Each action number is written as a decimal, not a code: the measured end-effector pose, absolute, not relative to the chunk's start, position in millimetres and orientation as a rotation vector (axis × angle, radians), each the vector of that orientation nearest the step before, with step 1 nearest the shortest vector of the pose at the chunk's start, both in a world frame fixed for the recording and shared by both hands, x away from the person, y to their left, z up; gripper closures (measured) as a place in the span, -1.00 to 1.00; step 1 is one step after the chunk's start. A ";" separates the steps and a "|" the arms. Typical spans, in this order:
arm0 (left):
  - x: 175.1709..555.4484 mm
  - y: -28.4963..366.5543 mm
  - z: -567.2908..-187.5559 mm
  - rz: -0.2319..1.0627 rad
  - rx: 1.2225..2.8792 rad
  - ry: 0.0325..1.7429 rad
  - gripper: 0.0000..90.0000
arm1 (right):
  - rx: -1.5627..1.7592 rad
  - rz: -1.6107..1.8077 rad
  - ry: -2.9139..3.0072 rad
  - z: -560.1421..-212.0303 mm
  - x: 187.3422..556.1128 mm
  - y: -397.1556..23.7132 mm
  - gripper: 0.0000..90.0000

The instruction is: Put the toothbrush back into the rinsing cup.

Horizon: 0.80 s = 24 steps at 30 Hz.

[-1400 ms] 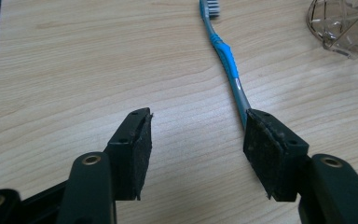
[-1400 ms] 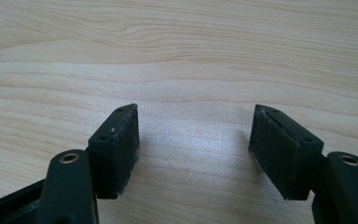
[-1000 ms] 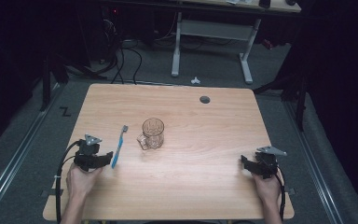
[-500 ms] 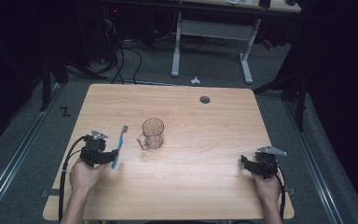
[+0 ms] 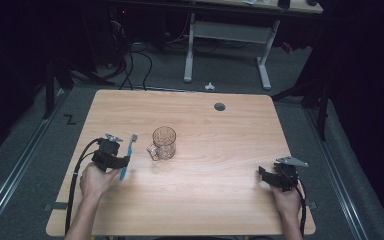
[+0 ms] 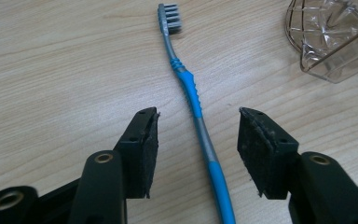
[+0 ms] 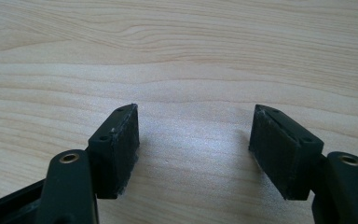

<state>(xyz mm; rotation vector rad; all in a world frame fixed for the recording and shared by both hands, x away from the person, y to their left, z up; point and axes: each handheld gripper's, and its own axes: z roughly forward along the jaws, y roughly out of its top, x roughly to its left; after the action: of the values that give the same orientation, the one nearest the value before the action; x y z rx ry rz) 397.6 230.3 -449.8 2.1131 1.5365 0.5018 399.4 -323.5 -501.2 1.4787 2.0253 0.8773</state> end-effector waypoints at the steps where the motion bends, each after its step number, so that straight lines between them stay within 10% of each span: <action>1: 399.2 230.4 -450.0 0.490 2.107 1.540 0.10 | 1.478 0.877 2.025 -501.2 399.5 -323.5 -0.26; 24: 424.8 220.7 -451.9 0.491 2.159 1.597 0.18 | 1.476 0.874 2.026 -501.2 399.4 -323.3 -0.26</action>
<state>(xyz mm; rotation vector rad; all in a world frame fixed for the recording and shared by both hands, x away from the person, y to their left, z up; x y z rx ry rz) 424.8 220.7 -451.9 2.1592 1.5971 0.4915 399.4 -323.3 -501.2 1.4763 2.0263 0.8739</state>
